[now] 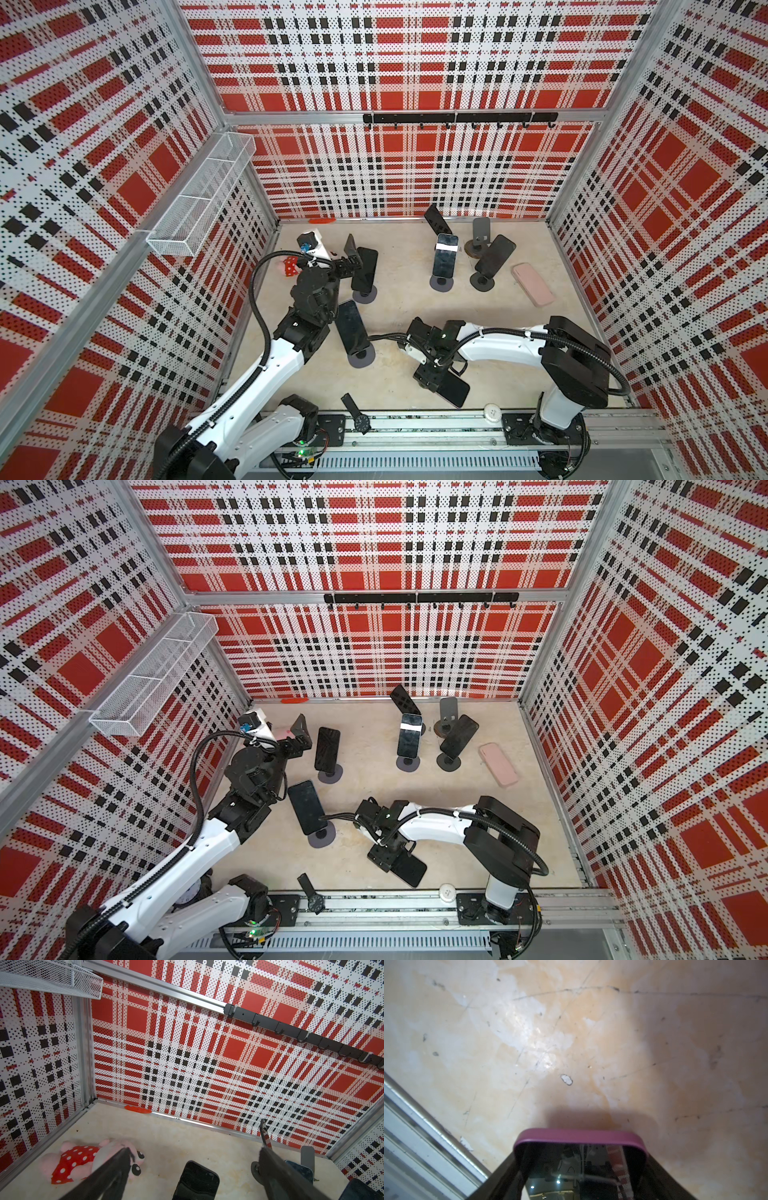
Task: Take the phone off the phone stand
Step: 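Lower the held phone onto the table near the robot with the right gripper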
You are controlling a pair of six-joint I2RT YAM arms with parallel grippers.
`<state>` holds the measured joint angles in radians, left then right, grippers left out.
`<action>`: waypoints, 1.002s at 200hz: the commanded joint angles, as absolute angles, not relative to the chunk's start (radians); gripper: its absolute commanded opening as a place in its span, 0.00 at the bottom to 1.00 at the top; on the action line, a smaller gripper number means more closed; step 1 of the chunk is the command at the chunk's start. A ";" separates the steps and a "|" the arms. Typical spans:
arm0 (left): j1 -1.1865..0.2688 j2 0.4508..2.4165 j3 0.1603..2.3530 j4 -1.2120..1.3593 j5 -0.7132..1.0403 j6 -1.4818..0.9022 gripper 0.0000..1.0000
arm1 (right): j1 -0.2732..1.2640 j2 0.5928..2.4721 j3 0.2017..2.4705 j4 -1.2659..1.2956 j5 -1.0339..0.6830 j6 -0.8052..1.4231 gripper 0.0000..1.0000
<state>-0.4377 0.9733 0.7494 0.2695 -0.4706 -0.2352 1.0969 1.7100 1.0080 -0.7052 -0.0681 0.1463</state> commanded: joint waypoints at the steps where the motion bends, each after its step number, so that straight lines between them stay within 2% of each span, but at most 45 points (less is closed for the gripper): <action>1: -0.426 0.952 0.750 0.294 -0.460 -0.236 0.98 | 1.119 1.712 1.037 -0.733 -0.068 0.062 0.64; 50: -0.420 0.955 0.759 0.295 -0.443 -0.232 0.98 | 1.166 1.683 1.055 -0.753 -0.012 0.014 0.65; 200: -0.408 0.922 0.762 0.280 -0.413 -0.237 0.98 | 1.174 1.763 1.054 -0.709 -0.012 0.004 0.71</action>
<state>-0.4179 0.9409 0.7498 0.2722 -0.4263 -0.2352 1.1687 1.7519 1.0473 -0.7204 -0.0170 0.0189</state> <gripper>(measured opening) 0.982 0.753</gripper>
